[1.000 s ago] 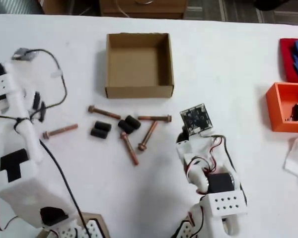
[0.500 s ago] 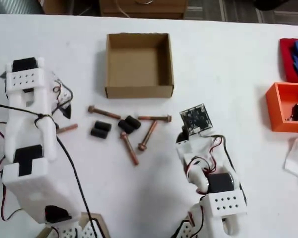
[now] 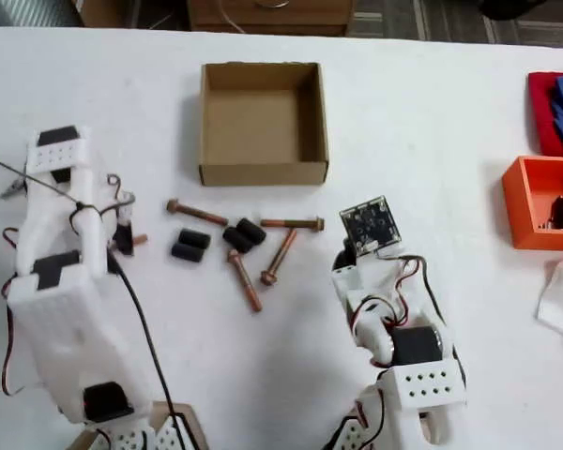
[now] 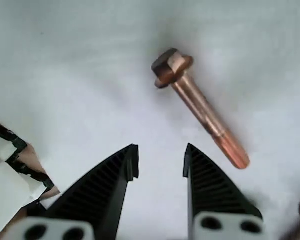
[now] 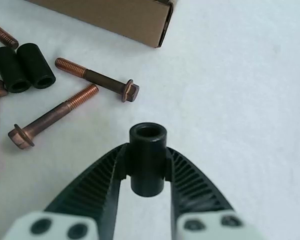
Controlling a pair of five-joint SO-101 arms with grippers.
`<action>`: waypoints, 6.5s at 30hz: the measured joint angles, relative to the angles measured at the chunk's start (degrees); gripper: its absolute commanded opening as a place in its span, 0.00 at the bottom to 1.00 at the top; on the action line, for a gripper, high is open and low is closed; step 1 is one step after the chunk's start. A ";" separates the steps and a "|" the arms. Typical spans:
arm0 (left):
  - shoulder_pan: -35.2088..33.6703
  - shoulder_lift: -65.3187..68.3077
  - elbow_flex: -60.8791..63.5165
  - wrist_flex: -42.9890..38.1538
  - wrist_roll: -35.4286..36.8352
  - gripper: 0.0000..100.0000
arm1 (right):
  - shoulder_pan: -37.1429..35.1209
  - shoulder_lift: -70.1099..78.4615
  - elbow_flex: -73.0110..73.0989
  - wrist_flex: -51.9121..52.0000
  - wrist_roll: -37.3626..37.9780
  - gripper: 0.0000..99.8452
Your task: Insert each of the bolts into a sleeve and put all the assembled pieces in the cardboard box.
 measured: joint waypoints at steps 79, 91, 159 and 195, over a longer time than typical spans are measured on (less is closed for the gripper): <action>-2.11 15.03 -16.70 -8.26 5.71 0.02 | 0.00 0.00 0.00 0.00 0.00 0.02; 2.46 17.67 -27.87 1.85 -13.45 0.02 | 0.00 0.00 0.00 0.00 0.00 0.02; 6.24 2.37 -45.36 2.99 -71.65 0.02 | 0.00 -6.86 0.00 3.87 0.00 0.02; 40.09 -88.88 36.75 -52.48 -46.95 0.03 | -17.32 -30.77 10.73 -24.62 -4.66 0.02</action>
